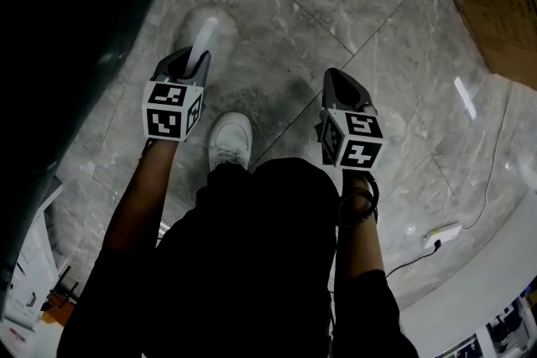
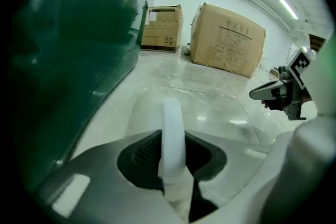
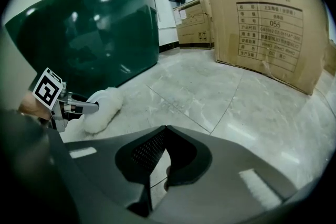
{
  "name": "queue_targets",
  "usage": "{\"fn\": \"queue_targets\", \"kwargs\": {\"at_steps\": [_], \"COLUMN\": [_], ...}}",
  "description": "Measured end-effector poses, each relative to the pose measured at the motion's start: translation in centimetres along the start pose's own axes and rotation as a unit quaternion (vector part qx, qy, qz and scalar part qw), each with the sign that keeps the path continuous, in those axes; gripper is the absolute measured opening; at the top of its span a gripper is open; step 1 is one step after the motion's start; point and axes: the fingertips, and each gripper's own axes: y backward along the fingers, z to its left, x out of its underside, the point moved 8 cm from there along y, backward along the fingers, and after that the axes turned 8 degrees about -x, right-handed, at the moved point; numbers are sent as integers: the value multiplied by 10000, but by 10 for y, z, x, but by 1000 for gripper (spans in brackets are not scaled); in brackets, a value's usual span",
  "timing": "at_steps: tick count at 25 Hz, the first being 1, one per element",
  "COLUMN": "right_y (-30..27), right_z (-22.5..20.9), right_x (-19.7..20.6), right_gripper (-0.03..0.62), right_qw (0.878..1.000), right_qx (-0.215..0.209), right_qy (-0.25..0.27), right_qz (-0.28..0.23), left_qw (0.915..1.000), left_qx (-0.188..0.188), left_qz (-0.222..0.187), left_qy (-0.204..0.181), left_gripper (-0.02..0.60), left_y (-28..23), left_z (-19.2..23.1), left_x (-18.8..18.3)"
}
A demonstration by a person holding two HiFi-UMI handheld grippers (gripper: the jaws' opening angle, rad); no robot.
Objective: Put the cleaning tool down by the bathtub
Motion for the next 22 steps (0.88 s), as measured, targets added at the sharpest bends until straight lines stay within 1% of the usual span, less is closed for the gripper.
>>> {"fn": "queue_targets", "kwargs": {"at_steps": [3,13,22], "right_y": [-2,1,5], "right_z": [-2,-2,0], "right_x": [1,3,-1], "right_gripper": [14,14,14], "right_qw": [10000,9999,9998], "right_qx": [15,125,150], "right_qy": [-34,-81,-20], "right_qz": [12,-33,-92], "left_qw": [10000,9999,9997], "left_qx": [4,16,65], "left_qz": [-34,-106,-184], "left_qy": [-42,27,-163], "left_gripper": [87,88,92], "left_y": [-4,-11,-12], "left_z": [0,3,5], "left_x": [-1,-2,-5]}}
